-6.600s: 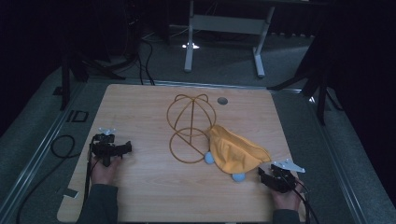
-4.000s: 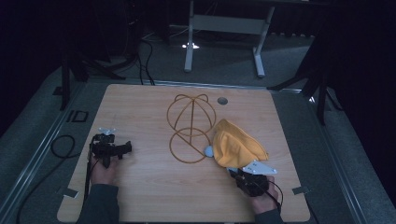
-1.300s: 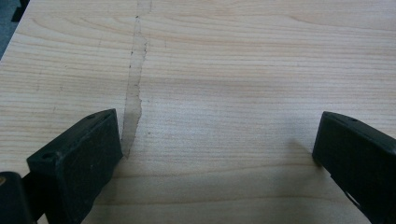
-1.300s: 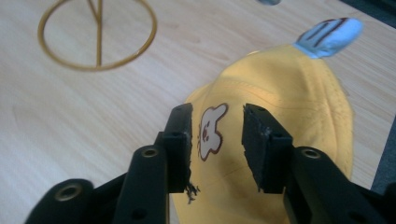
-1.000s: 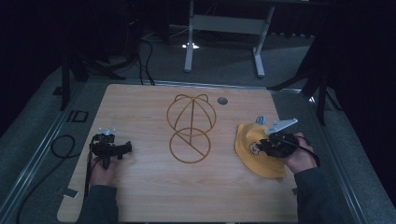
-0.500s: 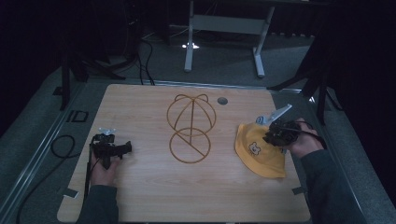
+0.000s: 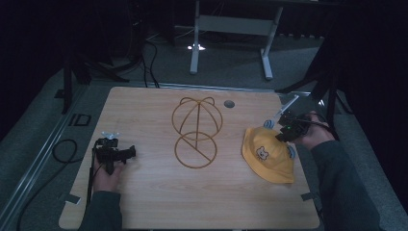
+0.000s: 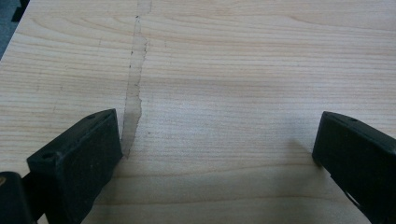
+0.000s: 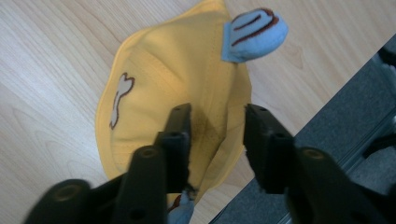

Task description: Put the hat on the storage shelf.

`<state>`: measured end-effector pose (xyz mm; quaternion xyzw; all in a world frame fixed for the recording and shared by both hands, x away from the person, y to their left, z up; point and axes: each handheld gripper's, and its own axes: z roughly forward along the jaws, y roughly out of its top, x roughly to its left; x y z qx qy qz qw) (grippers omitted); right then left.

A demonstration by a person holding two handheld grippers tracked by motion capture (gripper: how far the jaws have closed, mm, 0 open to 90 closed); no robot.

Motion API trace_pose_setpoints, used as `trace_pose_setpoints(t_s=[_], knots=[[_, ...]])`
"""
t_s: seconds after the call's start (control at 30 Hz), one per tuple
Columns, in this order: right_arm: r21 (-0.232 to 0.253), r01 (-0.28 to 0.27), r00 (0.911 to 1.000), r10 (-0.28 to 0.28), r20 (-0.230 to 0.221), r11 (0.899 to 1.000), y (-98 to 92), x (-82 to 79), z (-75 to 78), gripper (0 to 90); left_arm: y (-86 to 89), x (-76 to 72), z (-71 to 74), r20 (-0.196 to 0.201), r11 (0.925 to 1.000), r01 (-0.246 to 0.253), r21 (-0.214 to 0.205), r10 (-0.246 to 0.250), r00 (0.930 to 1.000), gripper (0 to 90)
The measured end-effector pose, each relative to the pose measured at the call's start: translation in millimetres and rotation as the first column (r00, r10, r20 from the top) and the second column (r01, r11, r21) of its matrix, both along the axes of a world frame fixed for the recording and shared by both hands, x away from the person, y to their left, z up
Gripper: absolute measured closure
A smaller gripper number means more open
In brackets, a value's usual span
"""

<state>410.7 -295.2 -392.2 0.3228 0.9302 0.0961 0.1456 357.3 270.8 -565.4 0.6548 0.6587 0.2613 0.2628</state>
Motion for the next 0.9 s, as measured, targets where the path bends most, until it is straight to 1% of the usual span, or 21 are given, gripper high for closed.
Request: trace_pose_setpoints(t_s=[0.07, 0.2, 0.3, 0.33, 0.37, 0.4, 0.43, 0.53, 0.57, 0.6, 0.63, 0.7, 0.8, 0.9], knots=[[0.001, 0.007, 0.9999, -0.007, -0.012, 1.0, -0.2, 2.3, -1.7, 56.5, 0.0, 0.0, 0.0, 0.0, 1.0, 0.0, 0.0, 0.0, 1.0, 1.3], [-0.004, 0.02, 0.9977, -0.02, -0.064, 1.0, 1.8, 8.1, -5.3, 52.4, 0.0, 0.0, 0.0, 0.0, 1.0, 0.0, 0.0, 0.0, 1.0, 1.3], [-0.024, 0.03, 0.994, -0.032, -0.104, 0.999, 4.8, 13.0, -11.3, 51.6, 0.0, 0.0, 0.0, 0.0, 1.0, 0.0, 0.0, 0.0, 1.0, 1.3], [-0.029, 0.034, 0.992, -0.037, -0.12, 0.999, 5.9, 15.2, -15.0, 53.0, 0.0, 0.0, 0.0, 0.0, 1.0, 0.0, 0.0, 0.0, 1.0, 1.3], [-0.029, 0.034, 0.992, -0.037, -0.12, 0.999, 5.9, 15.2, -15.0, 53.0, 0.0, 0.0, 0.0, 0.0, 1.0, 0.0, 0.0, 0.0, 1.0, 1.3], [-0.028, 0.043, 0.9898, -0.047, -0.135, 0.999, 6.0, 17.2, -17.7, 54.7, 0.0, 0.0, 0.0, 0.0, 1.0, 0.0, 0.0, 0.0, 1.0, 1.3], [-0.013, 0.055, 0.9843, -0.056, -0.167, 0.998, 5.0, 20.4, -21.9, 56.7, 0.0, 0.0, 0.0, 0.0, 1.0, 0.0, 0.0, 0.0, 1.0, 1.3], [0.002, 0.06, 0.978, -0.059, -0.2, 0.998, 4.9, 22.9, -26.3, 61.1, 0.0, 0.0, 0.0, 0.0, 1.0, 0.0, 0.0, 0.0, 1.0, 1.3], [0.0, 0.061, 0.9765, -0.059, -0.207, 0.998, 5.7, 23.7, -27.5, 63.2, 0.0, 0.0, 0.0, 0.0, 1.0, 0.0, 0.0, 0.0, 1.0, 1.3], [-0.002, 0.055, 0.9747, -0.054, -0.217, 0.999, 6.4, 24.3, -28.4, 69.8, 0.0, 0.0, 0.0, 0.0, 1.0, 0.0, 0.0, 0.0, 1.0, 1.3], [-0.007, 0.037, 0.9752, -0.037, -0.218, 0.999, 7.8, 24.3, -29.3, 75.8, 0.0, 0.0, 0.0, 0.0, 1.0, 0.0, -0.001, 0.0, 1.0, 1.3], [-0.019, 0.033, 0.9759, -0.036, -0.215, 0.999, 9.7, 24.1, -28.8, 80.3, 0.0, 0.0, 0.0, 0.0, 1.0, 0.0, 0.0, 0.0, 1.0, 1.3], [-0.011, 0.004, 0.9792, -0.006, -0.203, 1.0, 11.6, 21.4, -24.8, 82.6, 0.0, 0.0, 0.0, 0.0, 1.0, 0.0, 0.0, 0.0, 1.0, 1.3], [-0.018, -0.029, 0.9844, 0.025, -0.174, 0.999, 13.4, 18.0, -18.6, 83.3, 0.0, 0.0, 0.0, 0.0, 1.0, 0.0, 0.0, 0.0, 1.0, 1.3]])
